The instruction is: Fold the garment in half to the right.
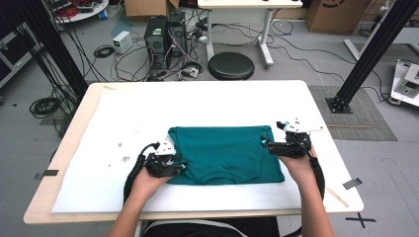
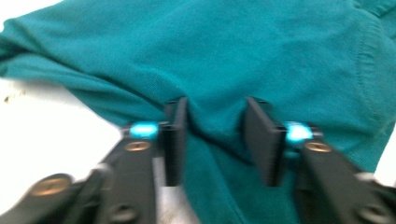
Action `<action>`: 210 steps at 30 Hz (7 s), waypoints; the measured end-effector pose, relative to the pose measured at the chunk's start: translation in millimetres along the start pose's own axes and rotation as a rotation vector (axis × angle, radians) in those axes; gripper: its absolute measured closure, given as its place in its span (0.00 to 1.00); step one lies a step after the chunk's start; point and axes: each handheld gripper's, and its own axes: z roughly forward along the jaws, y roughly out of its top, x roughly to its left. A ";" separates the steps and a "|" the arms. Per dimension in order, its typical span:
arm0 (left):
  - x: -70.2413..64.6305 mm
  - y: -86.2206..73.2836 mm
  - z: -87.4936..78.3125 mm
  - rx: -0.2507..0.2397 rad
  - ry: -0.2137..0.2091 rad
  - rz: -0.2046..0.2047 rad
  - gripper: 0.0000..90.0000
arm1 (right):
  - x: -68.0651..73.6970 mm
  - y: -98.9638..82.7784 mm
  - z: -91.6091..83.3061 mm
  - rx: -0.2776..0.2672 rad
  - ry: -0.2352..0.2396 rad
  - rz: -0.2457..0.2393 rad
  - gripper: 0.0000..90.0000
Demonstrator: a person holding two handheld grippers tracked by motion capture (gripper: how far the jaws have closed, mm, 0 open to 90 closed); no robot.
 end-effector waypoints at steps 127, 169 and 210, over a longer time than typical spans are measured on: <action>18.8 -16.0 -13.9 -0.058 -0.034 -0.035 0.92 | 61.8 106.2 111.3 0.124 0.214 -0.182 0.25; 20.4 -16.2 -11.5 -0.048 -0.047 -0.047 0.91 | 111.1 134.8 220.3 0.294 0.319 -0.207 0.25; 19.2 -14.9 -12.2 -0.033 -0.047 -0.039 0.92 | 161.3 116.1 290.2 0.378 0.303 -0.290 0.95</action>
